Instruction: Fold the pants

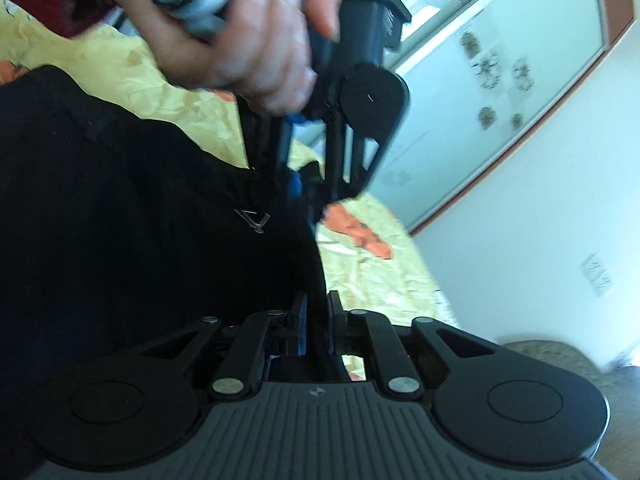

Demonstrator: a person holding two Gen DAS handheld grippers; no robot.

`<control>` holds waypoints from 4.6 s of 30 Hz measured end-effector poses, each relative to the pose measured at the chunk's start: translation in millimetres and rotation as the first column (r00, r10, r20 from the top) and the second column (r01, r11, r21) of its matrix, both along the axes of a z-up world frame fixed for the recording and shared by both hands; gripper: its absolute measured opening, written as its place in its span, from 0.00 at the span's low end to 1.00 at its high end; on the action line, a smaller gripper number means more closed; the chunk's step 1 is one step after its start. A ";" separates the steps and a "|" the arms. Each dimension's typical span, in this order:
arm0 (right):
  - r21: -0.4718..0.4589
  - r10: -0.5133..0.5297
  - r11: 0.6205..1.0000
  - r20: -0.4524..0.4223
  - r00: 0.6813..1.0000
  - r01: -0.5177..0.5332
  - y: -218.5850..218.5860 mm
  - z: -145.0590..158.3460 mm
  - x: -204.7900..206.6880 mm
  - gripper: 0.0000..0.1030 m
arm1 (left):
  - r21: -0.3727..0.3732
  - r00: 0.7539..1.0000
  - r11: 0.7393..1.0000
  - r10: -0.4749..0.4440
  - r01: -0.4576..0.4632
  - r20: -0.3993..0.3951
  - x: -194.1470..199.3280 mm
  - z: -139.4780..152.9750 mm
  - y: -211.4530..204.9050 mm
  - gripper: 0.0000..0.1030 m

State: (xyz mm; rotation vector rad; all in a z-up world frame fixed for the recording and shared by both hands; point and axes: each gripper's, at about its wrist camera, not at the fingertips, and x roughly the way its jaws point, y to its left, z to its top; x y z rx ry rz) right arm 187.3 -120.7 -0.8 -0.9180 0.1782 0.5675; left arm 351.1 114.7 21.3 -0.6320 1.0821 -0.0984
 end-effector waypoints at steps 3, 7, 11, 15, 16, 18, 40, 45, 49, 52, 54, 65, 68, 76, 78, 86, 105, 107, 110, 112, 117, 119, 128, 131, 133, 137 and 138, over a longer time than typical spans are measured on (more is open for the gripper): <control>0.009 -0.075 0.997 -0.011 0.997 0.075 -10.5 1.3 9.2 0.33 | 0.002 0.999 1.000 -0.004 0.004 0.054 -21.9 7.3 1.0 0.07; 0.035 -0.182 0.982 -0.100 0.978 0.186 -44.7 9.2 29.8 0.32 | 0.019 0.994 1.000 -0.019 0.017 0.104 -47.4 12.8 1.6 0.07; 0.037 -0.275 0.957 -0.199 0.940 0.288 -83.9 16.2 42.8 0.22 | 0.028 0.989 0.999 -0.033 0.029 0.146 -71.4 15.2 1.7 0.07; -0.031 -0.300 0.954 -0.170 0.939 0.299 -91.3 14.8 23.3 0.06 | 0.043 0.979 0.998 -0.051 0.043 0.198 -99.9 19.1 2.2 0.06; -0.055 -0.295 0.955 -0.144 0.944 0.290 -86.9 13.1 12.3 0.06 | 0.050 0.974 0.998 -0.055 0.045 0.222 -108.5 21.4 3.7 0.06; -0.091 -0.291 0.955 -0.089 0.952 0.284 -76.5 11.7 -9.9 0.06 | 0.057 0.965 0.997 -0.064 0.051 0.254 -125.4 25.0 9.0 0.06; 0.020 -0.316 0.945 -0.189 0.930 0.325 -37.4 -3.7 -119.0 0.06 | 0.101 0.962 0.993 -0.087 0.062 0.261 -237.9 -7.0 52.7 0.06; 0.018 -0.320 0.944 -0.196 0.927 0.329 -32.6 -8.2 -132.8 0.06 | 0.090 0.972 0.995 -0.069 0.050 0.224 -244.5 -17.8 60.6 0.06; 0.024 -0.319 0.944 -0.205 0.925 0.330 -27.8 -10.8 -137.7 0.06 | 0.094 0.973 0.995 -0.065 0.046 0.219 -247.7 -20.6 64.1 0.07; 0.019 -0.326 0.941 -0.206 0.923 0.337 -26.3 -14.8 -136.4 0.06 | 0.052 0.978 0.998 -0.027 0.017 0.209 -247.1 -23.0 70.4 0.26; 0.011 -0.331 0.940 -0.194 0.923 0.340 -23.3 -17.2 -138.7 0.06 | 0.025 0.973 0.999 0.035 -0.042 0.229 -247.9 -20.1 79.5 0.25; 0.015 -0.348 0.934 -0.171 0.922 0.356 -17.7 -24.5 -147.2 0.06 | 0.088 0.951 0.986 0.112 -0.142 0.287 -253.9 -13.7 91.4 0.12; 0.010 -0.342 0.937 -0.172 0.924 0.348 -14.7 -22.5 -153.3 0.06 | 0.152 0.949 0.979 0.085 -0.136 0.304 -256.6 -14.4 85.7 0.11; 0.003 -0.347 0.936 -0.174 0.922 0.353 -12.8 -24.5 -158.3 0.06 | 0.234 0.952 0.964 0.052 -0.127 0.302 -255.6 -17.7 77.4 0.12; 0.008 -0.348 0.935 -0.178 0.921 0.355 -12.9 -25.0 -160.4 0.06 | 0.241 0.956 0.962 0.055 -0.128 0.290 -253.7 -20.7 76.3 0.12; -0.008 -0.366 0.929 -0.141 0.920 0.369 -9.2 -26.6 -166.3 0.07 | 0.230 0.965 0.965 0.066 -0.126 0.252 -256.8 -6.8 80.8 0.33; 0.504 -0.395 0.612 -0.473 0.787 0.610 -167.0 39.7 -200.1 0.47 | 0.448 0.928 0.891 -0.227 0.076 0.294 -257.2 35.4 -46.2 0.45; 0.493 -0.514 0.478 -0.514 0.686 0.727 -202.3 33.8 -201.8 0.54 | 0.417 0.898 0.885 -0.340 0.206 0.279 -255.7 32.1 -79.8 0.47; 0.454 -0.604 0.303 -0.588 0.538 0.838 -247.7 18.6 -208.9 0.55 | 0.374 0.821 0.837 -0.508 0.399 0.259 -258.1 24.8 -129.3 0.51; 0.420 -0.611 0.216 -0.646 0.457 0.881 -271.0 6.2 -216.5 0.55 | 0.350 0.759 0.787 -0.602 0.509 0.248 -260.8 13.9 -158.4 0.52; 0.427 -0.665 0.092 -0.646 0.375 0.899 -301.0 13.9 -234.0 0.55 | 0.263 0.646 0.686 -0.727 0.678 0.233 -267.5 -11.2 -206.4 0.55; 0.474 -0.674 0.099 -0.615 0.409 0.875 -308.2 33.0 -218.8 0.57 | 0.231 0.626 0.665 -0.746 0.710 0.224 -267.8 -20.3 -219.2 0.55; 0.429 -0.617 0.005 -0.709 0.340 0.903 -369.2 28.0 -23.2 0.66 | 0.237 0.560 0.611 -0.790 0.755 0.250 -266.7 -31.5 -253.1 0.54; 0.328 -0.687 -0.074 -0.701 0.190 0.942 -387.1 9.9 24.7 0.65 | 0.238 0.553 0.607 -0.792 0.758 0.259 -264.4 -32.2 -256.5 0.54; 0.305 -0.681 -0.130 -0.719 0.138 0.944 -399.9 2.6 38.4 0.54 | 0.244 0.544 0.604 -0.794 0.759 0.271 -264.1 -32.5 -259.8 0.54; 0.349 -0.679 -0.178 -0.720 0.142 0.920 -414.5 4.7 27.4 0.09 | 0.280 0.517 0.590 -0.803 0.757 0.295 -266.6 -33.6 -267.7 0.54; 0.368 -0.672 -0.188 -0.725 0.154 0.911 -417.0 8.0 19.7 0.08 | 0.292 0.513 0.588 -0.806 0.754 0.295 -267.3 -33.8 -269.8 0.54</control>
